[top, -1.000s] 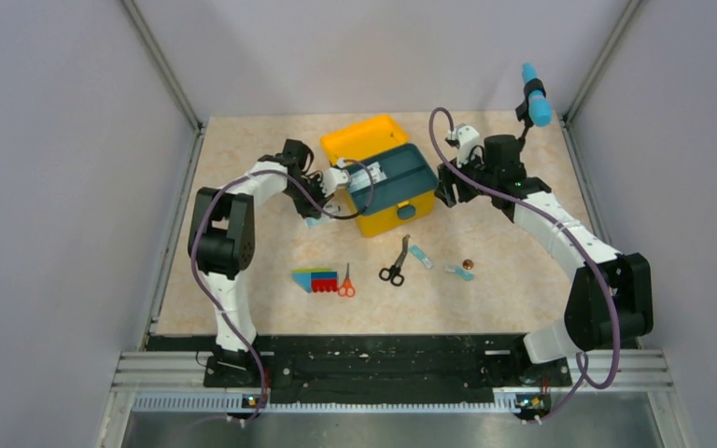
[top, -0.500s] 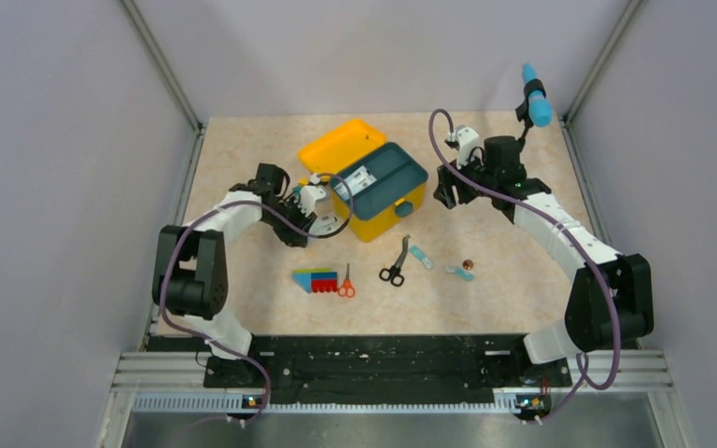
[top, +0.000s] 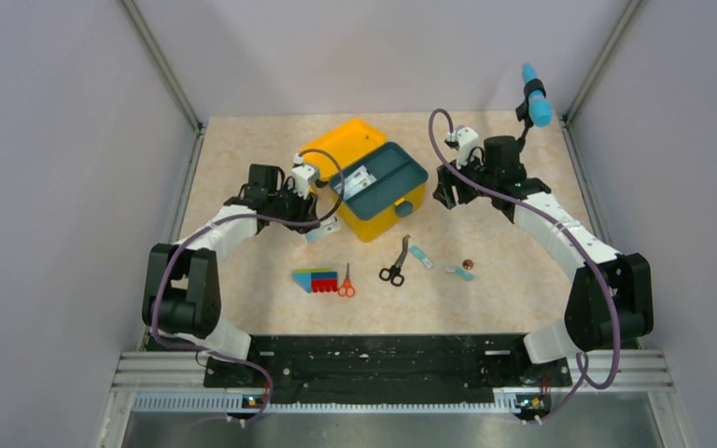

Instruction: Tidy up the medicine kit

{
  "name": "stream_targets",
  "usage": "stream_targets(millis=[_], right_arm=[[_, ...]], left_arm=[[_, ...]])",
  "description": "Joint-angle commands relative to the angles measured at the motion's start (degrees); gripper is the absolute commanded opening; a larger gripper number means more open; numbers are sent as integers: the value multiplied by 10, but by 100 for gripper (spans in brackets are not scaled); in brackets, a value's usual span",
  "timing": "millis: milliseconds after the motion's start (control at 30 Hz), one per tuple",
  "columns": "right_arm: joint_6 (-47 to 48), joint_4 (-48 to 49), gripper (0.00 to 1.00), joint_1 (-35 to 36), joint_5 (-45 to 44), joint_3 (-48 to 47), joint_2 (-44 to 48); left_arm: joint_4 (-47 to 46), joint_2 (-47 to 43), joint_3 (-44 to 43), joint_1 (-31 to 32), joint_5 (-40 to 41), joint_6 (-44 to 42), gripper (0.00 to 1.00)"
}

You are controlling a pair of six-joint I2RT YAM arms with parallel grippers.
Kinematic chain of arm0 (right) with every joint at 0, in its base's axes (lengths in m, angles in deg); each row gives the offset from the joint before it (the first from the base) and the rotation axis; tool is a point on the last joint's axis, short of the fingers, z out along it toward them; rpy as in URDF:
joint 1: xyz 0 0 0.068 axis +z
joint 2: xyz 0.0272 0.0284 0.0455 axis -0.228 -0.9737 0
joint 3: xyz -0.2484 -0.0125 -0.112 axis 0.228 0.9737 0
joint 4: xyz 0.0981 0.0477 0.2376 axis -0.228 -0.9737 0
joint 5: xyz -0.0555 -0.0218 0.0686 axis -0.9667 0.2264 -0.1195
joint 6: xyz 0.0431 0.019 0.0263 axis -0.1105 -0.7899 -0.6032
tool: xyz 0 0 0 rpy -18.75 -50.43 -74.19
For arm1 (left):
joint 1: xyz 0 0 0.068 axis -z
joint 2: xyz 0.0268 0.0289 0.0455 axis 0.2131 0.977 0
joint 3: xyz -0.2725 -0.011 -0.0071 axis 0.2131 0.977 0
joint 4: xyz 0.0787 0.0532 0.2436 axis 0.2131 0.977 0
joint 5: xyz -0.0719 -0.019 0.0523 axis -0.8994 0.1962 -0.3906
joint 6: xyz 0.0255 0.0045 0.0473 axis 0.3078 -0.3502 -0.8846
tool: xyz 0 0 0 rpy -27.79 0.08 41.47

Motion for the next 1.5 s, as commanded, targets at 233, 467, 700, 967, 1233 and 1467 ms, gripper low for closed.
stream_targets(millis=[233, 467, 700, 967, 1233, 1467], right_arm=[[1, 9, 63, -5, 3, -17, 3], [9, 6, 63, -5, -1, -17, 7], [17, 12, 63, -5, -5, -1, 20], [8, 17, 63, -5, 4, -5, 11], [12, 10, 63, -5, 2, -5, 14], [12, 11, 63, -5, 1, -5, 14]], left_arm=[[-159, 138, -166, 64, -47, 193, 40], [-87, 182, -251, 67, -41, 133, 40], [204, 169, -273, 7, -79, -128, 40], [281, 204, -262, 4, -14, -262, 40], [209, 216, -235, 23, 57, -246, 41], [155, 215, -198, 31, 106, -258, 39]])
